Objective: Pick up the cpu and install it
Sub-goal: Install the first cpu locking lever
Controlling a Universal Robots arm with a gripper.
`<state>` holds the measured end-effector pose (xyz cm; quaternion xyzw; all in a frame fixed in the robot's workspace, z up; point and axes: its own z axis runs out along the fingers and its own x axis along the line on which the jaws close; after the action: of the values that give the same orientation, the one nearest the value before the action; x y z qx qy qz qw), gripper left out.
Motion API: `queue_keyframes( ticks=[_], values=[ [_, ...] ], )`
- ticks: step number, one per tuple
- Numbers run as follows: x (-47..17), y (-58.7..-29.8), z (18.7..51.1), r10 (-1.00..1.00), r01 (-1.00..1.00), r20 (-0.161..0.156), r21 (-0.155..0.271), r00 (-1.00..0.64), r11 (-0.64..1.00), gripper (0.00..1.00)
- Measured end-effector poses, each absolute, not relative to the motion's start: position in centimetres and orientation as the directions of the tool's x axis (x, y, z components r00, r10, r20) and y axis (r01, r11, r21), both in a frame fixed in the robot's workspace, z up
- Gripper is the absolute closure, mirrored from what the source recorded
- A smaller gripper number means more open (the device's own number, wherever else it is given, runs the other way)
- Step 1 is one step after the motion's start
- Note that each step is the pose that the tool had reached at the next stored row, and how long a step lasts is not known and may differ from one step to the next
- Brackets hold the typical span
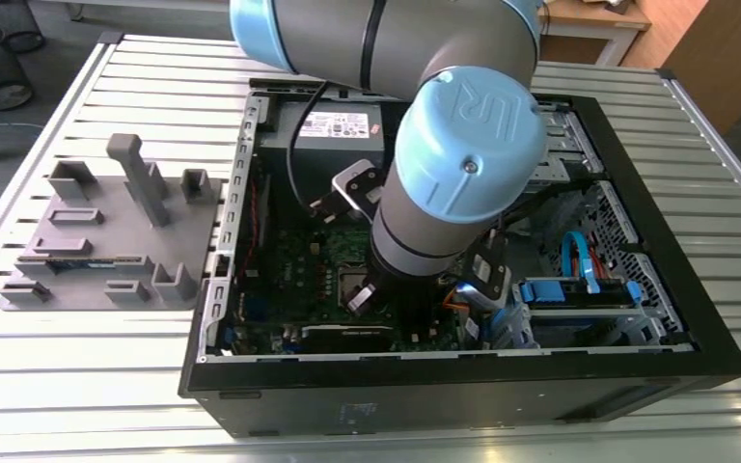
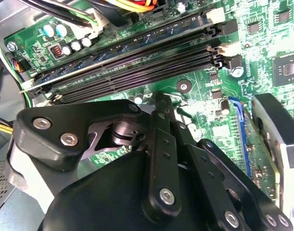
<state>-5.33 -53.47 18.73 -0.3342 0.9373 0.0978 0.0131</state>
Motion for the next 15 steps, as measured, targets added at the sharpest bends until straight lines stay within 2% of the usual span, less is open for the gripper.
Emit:
queue_keyframes(
  ticks=[15],
  values=[
    [-5.33,-54.18,18.71,-0.622,-0.628,-0.098,0.185,-0.777,0.756,0.89]
  ],
)
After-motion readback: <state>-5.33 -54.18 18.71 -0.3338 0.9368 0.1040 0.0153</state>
